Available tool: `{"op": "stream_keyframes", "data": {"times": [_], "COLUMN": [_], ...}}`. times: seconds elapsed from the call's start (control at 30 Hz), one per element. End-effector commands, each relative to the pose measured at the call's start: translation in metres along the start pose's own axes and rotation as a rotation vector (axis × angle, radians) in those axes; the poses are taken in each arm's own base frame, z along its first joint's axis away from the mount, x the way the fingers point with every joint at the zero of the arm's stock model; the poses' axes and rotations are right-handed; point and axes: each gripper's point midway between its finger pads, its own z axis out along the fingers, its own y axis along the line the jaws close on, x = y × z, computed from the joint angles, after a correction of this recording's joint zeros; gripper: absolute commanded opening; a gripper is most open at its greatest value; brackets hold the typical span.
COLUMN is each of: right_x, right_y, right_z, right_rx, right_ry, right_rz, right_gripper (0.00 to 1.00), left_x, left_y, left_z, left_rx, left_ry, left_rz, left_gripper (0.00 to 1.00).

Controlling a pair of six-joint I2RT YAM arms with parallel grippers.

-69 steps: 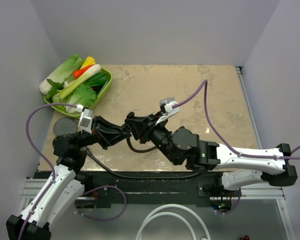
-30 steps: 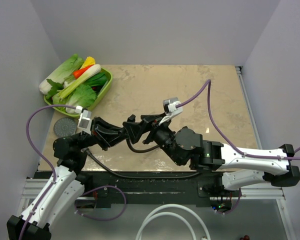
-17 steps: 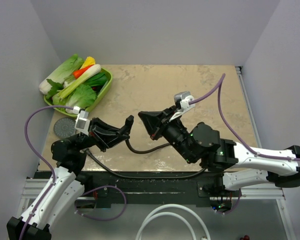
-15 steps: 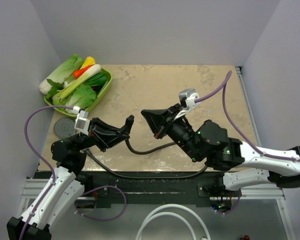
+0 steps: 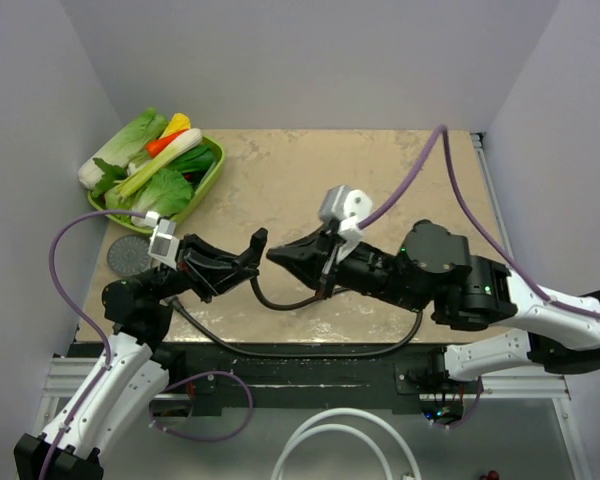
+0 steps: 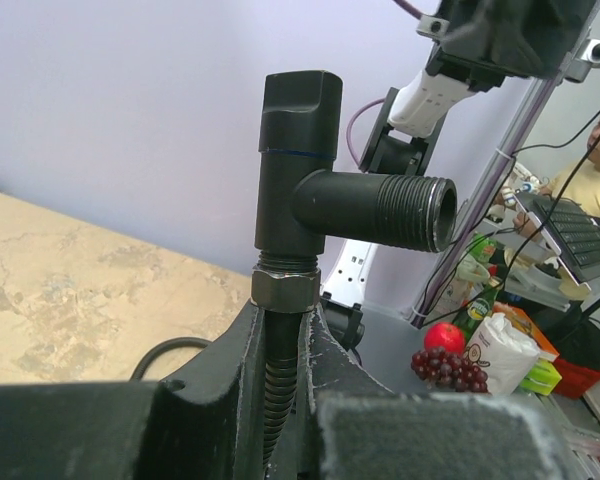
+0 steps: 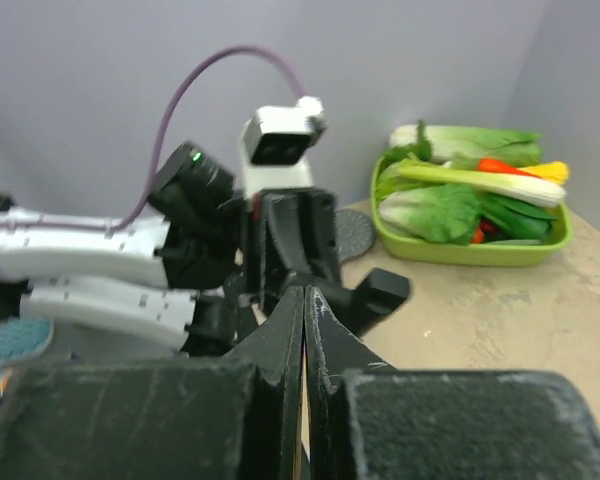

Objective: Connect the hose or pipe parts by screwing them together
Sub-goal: Install the adaptor on the pipeline.

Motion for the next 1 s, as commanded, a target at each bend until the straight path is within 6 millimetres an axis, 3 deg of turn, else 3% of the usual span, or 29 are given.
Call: {"op": "stream_keyframes", "data": {"times": [0.0, 0.13, 0.5, 0.67, 0.97], "right_x": [0.037, 0.058, 0.078, 0.074, 0.067], "right_y": [0.041, 0.056, 0.048, 0.036, 0.032], "right_z": [0.013, 0.021, 0.019, 0.028, 0.049], "right_rx": [-0.241, -0.338, -0.373, -0.329, -0.302], "right_ry": [0.170, 0.274, 0.381, 0.364, 0.369], "right_rz": [-0.172, -0.208, -0.199, -0.226, -0.282], "right_gripper": [0.00, 0.00, 0.00, 0.00, 0.00], "left_x": [-0.021, -0.021, -0.022, -0.023, -0.023], "left_y": [-0.008, -0.008, -0.011, -0.012, -0.011], "left_z": [0.003, 0.003, 0.003, 0.003, 0.003], "left_rx": [0.016, 0.012, 0.016, 0.019, 0.014], "left_ry": [-0.073, -0.068, -0.066, -0.065, -0.052], "left_rz": [0.068, 0.067, 0.078, 0.088, 0.095], "left_gripper": [0.00, 0.00, 0.00, 0.00, 0.00]}}
